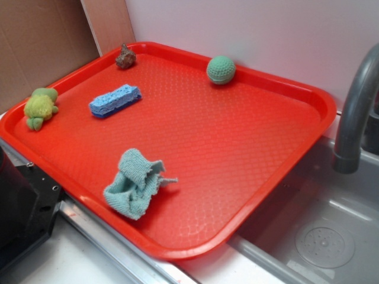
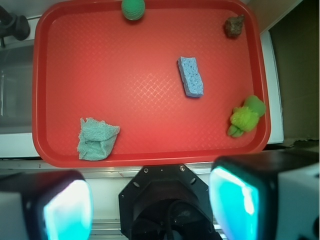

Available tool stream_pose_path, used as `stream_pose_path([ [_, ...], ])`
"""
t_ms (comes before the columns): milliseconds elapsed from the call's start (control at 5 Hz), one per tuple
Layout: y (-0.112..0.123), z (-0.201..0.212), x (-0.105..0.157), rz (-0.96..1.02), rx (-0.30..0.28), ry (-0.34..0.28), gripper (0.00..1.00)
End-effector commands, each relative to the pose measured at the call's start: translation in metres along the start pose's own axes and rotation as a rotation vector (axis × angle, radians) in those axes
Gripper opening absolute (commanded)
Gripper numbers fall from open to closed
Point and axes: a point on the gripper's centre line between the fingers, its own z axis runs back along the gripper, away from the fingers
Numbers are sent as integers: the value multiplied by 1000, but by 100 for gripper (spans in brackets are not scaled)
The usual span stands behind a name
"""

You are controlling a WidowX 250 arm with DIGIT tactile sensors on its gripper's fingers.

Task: Grab the green animal.

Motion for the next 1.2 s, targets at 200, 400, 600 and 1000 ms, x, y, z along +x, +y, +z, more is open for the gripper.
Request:
stream_pose_path([
  [200, 46, -44, 17, 249, -32, -79, 100],
  [400, 81, -77, 28, 488, 43, -162, 100],
  [600, 110, -91, 17, 729, 99, -268, 100],
  [1000, 154, -126, 2, 933, 129, -183, 100],
])
